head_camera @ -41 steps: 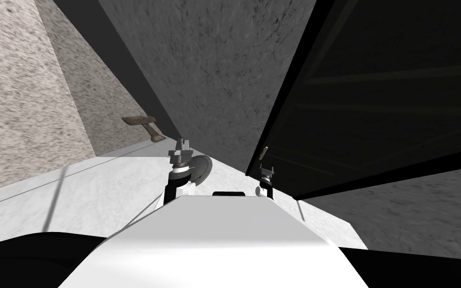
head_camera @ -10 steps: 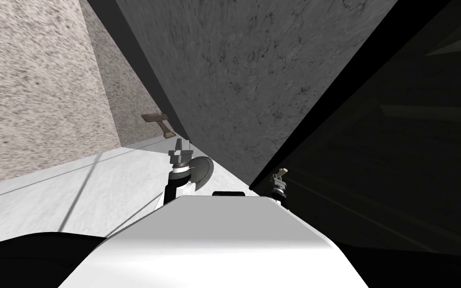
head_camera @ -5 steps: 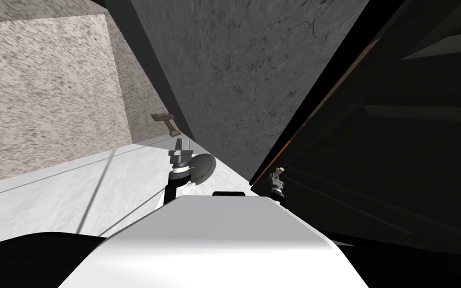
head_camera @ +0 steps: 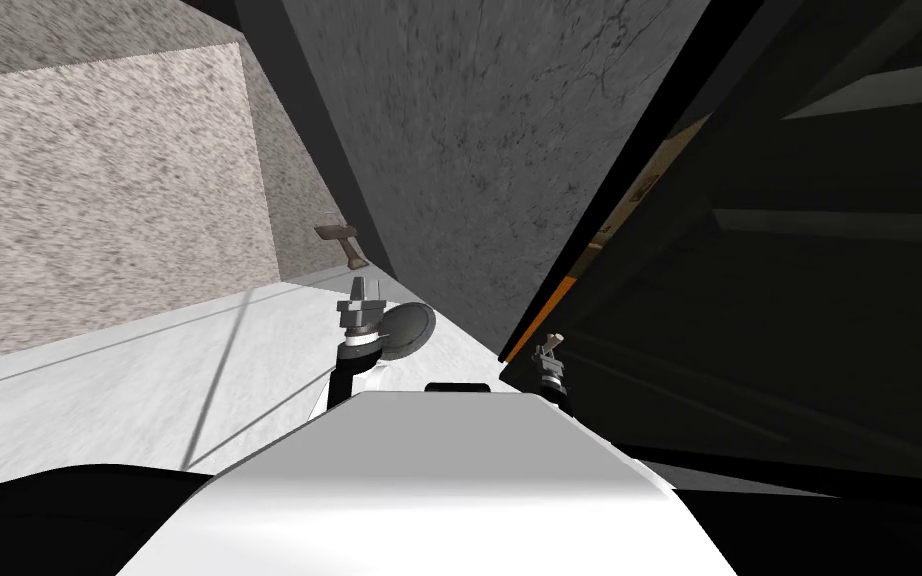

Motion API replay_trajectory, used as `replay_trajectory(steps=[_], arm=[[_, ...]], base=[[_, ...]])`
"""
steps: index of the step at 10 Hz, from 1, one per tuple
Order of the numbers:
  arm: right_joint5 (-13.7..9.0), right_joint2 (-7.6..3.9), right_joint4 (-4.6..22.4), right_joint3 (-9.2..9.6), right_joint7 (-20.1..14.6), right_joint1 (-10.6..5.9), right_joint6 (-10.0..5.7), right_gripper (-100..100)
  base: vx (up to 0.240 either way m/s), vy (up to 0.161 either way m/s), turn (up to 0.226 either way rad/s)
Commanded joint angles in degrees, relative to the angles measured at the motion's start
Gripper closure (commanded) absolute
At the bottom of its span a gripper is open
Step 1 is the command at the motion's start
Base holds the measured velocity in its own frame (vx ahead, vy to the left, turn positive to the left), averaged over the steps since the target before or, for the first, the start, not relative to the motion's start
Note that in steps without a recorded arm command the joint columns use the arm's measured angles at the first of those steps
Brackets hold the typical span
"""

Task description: Pull the door open

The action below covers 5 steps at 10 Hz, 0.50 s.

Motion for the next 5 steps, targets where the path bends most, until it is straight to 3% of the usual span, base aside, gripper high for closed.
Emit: replay_trajectory(steps=[1,5], arm=[[0.84,-0.49,-0.73,1.46,-0.93,0.97,-0.24,100],[2.6,-1.7,-2.0,4.41,-2.9,2.28,-1.04,100]], base=[[-0.264,-0.018,0.077],[-0.233,-0.003,0.064]])
